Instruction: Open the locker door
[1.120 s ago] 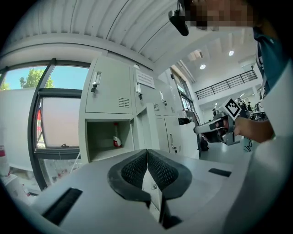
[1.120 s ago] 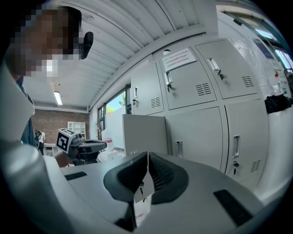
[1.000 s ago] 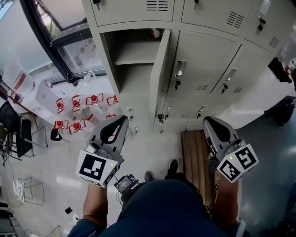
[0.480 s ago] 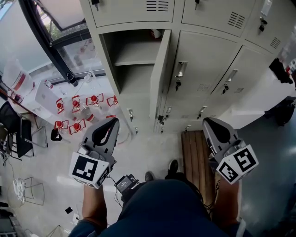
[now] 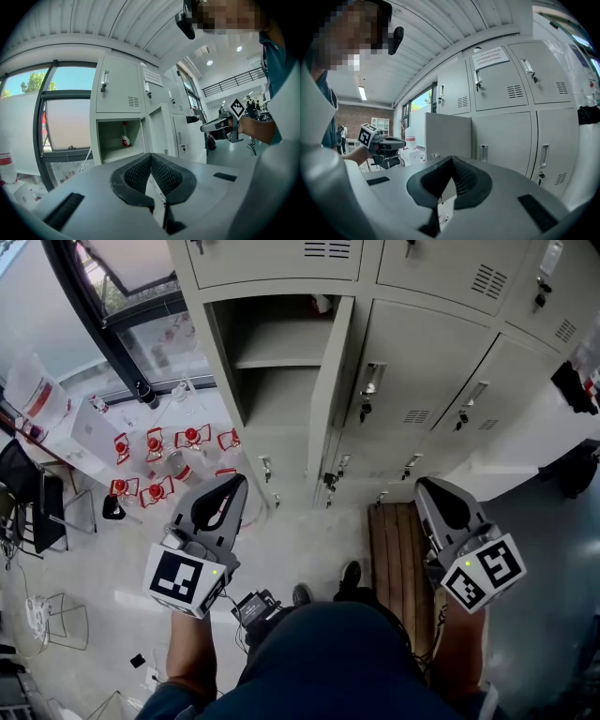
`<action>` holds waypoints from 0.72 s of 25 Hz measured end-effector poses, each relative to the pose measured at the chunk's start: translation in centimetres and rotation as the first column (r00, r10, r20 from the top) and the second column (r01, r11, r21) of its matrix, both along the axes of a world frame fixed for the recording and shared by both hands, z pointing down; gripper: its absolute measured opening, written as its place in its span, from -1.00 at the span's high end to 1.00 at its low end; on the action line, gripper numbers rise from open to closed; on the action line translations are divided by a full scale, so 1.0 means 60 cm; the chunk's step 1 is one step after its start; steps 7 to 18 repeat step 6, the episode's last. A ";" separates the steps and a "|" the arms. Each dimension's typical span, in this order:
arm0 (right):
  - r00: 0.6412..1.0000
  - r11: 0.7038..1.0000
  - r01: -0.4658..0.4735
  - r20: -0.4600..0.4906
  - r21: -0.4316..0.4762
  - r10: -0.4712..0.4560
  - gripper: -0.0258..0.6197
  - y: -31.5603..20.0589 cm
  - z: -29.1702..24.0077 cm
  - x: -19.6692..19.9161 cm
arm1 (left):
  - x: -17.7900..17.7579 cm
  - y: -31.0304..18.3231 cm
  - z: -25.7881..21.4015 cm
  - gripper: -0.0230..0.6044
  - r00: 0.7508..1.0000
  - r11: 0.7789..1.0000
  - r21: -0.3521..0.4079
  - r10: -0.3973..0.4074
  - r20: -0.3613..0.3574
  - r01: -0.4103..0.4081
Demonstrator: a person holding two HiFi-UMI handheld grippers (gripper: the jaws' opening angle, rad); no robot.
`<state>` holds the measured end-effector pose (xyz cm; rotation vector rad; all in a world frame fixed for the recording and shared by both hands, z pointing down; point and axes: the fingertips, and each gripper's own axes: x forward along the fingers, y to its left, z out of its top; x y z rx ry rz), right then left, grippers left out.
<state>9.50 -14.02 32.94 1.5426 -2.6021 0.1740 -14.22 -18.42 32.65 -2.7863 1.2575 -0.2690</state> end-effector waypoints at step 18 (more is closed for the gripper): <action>1.000 1.000 -0.001 0.002 -0.005 0.001 0.81 -0.008 0.004 -0.001 | -0.001 -0.006 0.008 0.87 1.000 1.000 -0.009 0.007 -0.002 -0.007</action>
